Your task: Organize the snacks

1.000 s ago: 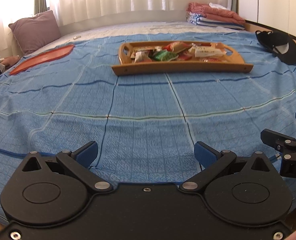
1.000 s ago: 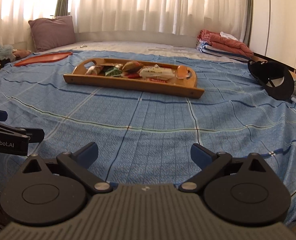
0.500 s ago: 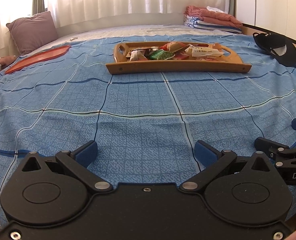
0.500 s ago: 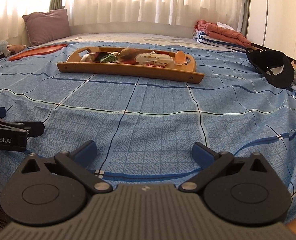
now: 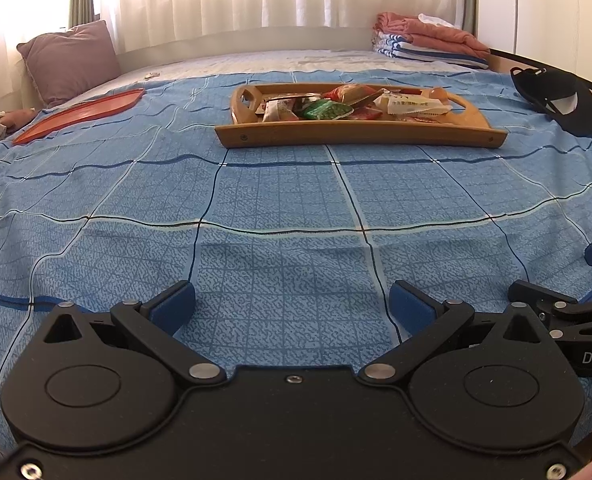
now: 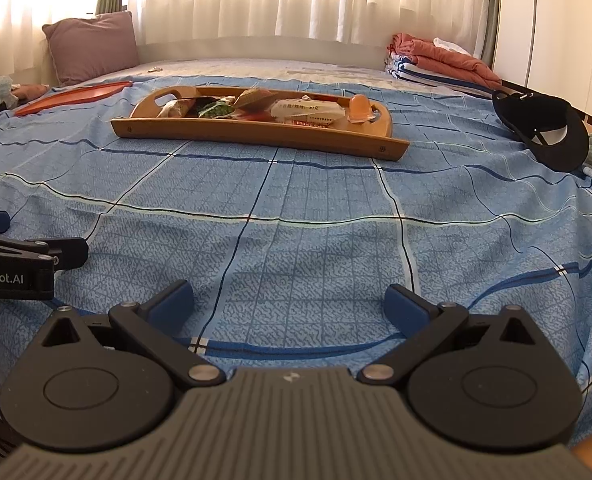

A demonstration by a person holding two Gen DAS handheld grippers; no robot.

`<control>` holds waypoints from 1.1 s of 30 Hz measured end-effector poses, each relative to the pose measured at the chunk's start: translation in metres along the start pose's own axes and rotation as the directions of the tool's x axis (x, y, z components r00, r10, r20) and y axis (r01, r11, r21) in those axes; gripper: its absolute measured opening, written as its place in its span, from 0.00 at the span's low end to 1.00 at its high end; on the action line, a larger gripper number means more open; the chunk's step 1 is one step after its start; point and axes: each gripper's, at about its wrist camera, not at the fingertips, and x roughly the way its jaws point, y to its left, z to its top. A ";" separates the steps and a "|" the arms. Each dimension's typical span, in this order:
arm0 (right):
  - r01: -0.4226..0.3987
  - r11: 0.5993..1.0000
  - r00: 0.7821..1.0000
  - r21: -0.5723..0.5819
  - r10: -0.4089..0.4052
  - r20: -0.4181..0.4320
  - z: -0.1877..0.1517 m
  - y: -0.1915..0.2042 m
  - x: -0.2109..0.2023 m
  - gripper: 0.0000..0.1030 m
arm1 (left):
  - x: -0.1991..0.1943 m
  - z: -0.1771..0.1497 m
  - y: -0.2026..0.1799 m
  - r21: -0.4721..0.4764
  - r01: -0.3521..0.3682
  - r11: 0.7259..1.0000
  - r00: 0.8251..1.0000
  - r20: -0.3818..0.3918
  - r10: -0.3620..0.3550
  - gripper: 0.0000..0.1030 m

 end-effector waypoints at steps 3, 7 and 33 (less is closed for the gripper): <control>0.000 1.000 1.000 0.000 0.000 -0.001 0.000 0.000 0.000 1.00 | 0.001 0.000 0.000 -0.009 -0.004 1.000 1.000 -0.003 0.004 1.00; -0.002 1.000 1.000 0.000 0.002 -0.007 0.001 0.000 0.001 1.00 | 0.002 0.002 0.000 -0.017 -0.010 1.000 1.000 -0.007 0.010 1.00; -0.001 1.000 1.000 -0.001 0.001 -0.008 -0.002 0.000 0.000 1.00 | 0.005 0.003 0.000 -0.008 -0.004 1.000 1.000 -0.017 0.004 1.00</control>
